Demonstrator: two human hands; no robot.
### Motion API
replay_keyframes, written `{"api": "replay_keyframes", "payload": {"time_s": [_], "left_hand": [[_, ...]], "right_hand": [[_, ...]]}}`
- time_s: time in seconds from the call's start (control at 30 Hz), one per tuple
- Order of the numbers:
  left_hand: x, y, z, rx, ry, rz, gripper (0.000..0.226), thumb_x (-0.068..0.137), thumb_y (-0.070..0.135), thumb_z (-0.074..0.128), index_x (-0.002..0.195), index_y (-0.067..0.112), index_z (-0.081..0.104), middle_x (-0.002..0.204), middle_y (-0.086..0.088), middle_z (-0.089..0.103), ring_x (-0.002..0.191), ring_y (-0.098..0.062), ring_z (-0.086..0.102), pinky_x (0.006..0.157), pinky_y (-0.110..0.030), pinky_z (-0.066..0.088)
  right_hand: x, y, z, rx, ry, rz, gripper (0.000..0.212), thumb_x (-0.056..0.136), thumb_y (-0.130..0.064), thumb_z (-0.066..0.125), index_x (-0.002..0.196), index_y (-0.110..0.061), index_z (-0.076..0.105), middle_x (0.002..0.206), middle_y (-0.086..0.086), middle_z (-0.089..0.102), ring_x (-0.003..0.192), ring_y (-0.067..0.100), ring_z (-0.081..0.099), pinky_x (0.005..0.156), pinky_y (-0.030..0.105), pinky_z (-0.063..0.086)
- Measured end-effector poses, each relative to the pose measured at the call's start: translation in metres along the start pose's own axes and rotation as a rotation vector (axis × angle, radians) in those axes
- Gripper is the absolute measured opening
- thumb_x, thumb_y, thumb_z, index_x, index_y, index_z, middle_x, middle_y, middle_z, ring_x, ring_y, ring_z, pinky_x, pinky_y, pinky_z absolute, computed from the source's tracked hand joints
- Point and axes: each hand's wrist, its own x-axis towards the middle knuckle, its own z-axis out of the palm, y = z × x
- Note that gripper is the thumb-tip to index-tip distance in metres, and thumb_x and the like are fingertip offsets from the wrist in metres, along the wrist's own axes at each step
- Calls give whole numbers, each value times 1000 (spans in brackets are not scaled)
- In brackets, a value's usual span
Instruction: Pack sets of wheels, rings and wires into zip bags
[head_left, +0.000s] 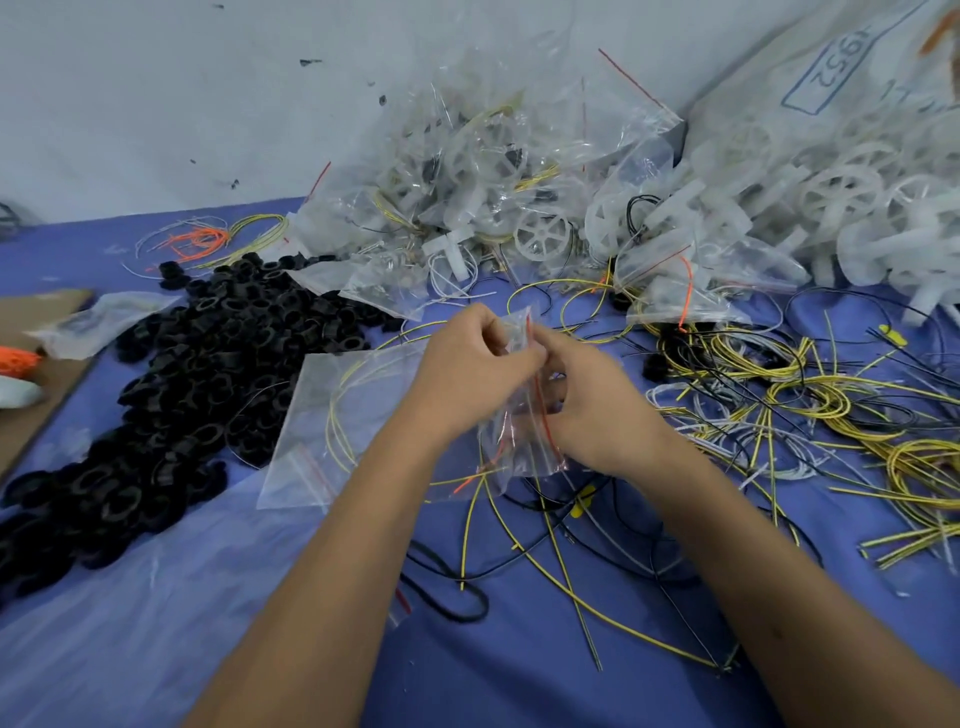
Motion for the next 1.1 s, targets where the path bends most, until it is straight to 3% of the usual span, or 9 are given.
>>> {"api": "replay_keyframes", "payload": {"time_s": [0.1, 0.2, 0.33, 0.4, 0.47, 0.63, 0.77, 0.97, 1.1], "left_hand": [[-2, 1, -6, 59, -118, -35, 29, 65, 30, 72, 77, 11, 53, 67, -4, 57, 61, -22, 53, 66, -46, 55], [-5, 3, -6, 32, -128, -92, 43, 56, 46, 67, 76, 13, 51, 61, -3, 57, 53, -21, 54, 59, -45, 55], [-4, 4, 4, 226, -121, -76, 32, 68, 25, 78, 72, 19, 48, 65, -1, 61, 54, -20, 60, 62, -46, 55], [-1, 3, 6, 233, -79, -84, 23, 73, 12, 74, 75, 12, 51, 73, -13, 67, 63, -29, 69, 67, -50, 60], [0, 3, 3, 142, -120, -122, 17, 75, 1, 70, 82, 2, 54, 73, -19, 66, 62, -31, 72, 65, -52, 63], [5, -1, -21, 52, -91, -163, 17, 82, -7, 61, 71, 5, 57, 52, -1, 58, 43, -14, 62, 54, -33, 60], [12, -4, -44, -171, -23, -238, 26, 87, -8, 55, 68, 10, 55, 47, 2, 54, 45, -13, 57, 43, -19, 46], [3, -2, -1, -199, 109, -96, 14, 86, 4, 63, 77, 12, 56, 50, 2, 60, 41, -14, 57, 43, -24, 45], [-9, 6, 35, -184, 77, 4, 17, 89, 11, 65, 77, 17, 54, 58, -6, 66, 41, -17, 60, 42, -26, 45]], "right_hand": [[0, 0, -1, -76, -27, 16, 81, 62, -24, 96, 130, -31, 53, 82, -16, 65, 71, 12, 68, 68, 34, 58], [0, 2, -1, -218, -8, -47, 96, 57, -24, 99, 138, -8, 48, 83, -22, 63, 70, -1, 61, 67, 14, 48], [-2, -6, -3, -354, 58, -135, 63, 71, -3, 79, 128, 5, 54, 93, 3, 68, 87, 20, 64, 71, 26, 44], [-2, -6, -5, -345, 84, -169, 52, 71, 5, 72, 121, 3, 60, 76, -14, 59, 77, -3, 59, 65, 15, 41], [0, -4, -8, -391, 126, -167, 49, 72, 8, 69, 120, 3, 61, 71, -18, 47, 73, -3, 52, 66, 14, 39], [0, 5, -18, -503, 226, 28, 55, 86, 0, 63, 140, 0, 49, 115, 16, 64, 114, 36, 57, 94, 42, 47], [2, 9, -26, -437, 304, 153, 56, 89, -10, 68, 142, -10, 51, 96, 5, 61, 93, 25, 60, 87, 42, 51], [-2, -11, -32, -282, 407, 29, 40, 91, -53, 68, 113, -19, 67, 85, -7, 63, 71, 6, 57, 67, 23, 43], [-5, -10, -79, -423, 662, -25, 21, 99, -30, 60, 90, -13, 68, 73, -3, 64, 66, 13, 58, 64, 32, 43]]}}
